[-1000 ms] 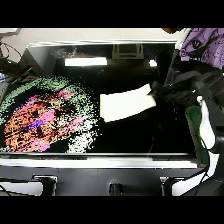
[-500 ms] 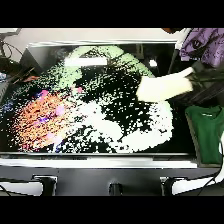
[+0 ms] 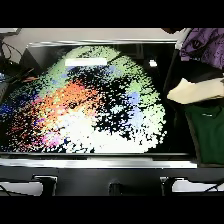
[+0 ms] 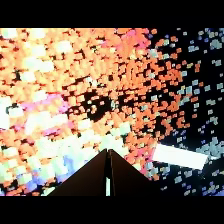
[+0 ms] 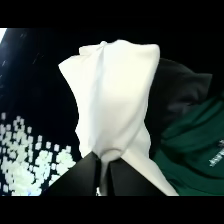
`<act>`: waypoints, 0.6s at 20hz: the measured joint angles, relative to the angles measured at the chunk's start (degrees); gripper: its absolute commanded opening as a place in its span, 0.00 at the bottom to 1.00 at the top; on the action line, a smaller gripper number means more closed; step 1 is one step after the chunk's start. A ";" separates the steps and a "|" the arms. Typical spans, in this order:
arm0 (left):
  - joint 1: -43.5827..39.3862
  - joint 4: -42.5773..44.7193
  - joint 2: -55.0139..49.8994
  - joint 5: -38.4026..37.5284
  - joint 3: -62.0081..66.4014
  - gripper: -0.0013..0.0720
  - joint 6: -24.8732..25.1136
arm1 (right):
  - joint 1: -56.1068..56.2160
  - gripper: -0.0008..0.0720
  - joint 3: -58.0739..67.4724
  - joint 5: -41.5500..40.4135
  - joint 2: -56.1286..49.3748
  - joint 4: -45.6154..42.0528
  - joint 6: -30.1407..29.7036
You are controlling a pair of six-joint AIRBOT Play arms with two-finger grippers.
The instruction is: Fold the clothes and pants, and hang the long-sleeved shirts on hangers.
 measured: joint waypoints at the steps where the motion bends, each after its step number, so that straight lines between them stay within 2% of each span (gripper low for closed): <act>1: 0.00 0.07 0.00 -0.20 0.00 0.04 0.00 | -0.15 0.05 0.00 -0.59 0.70 -1.73 1.55; 6: 0.00 0.15 0.00 -1.11 0.00 0.04 0.00 | -0.50 0.05 0.00 -3.93 4.66 -9.81 7.30; 12: 0.00 0.22 0.00 -1.44 0.00 0.04 0.02 | -0.52 0.05 0.02 -11.76 8.11 -17.88 10.21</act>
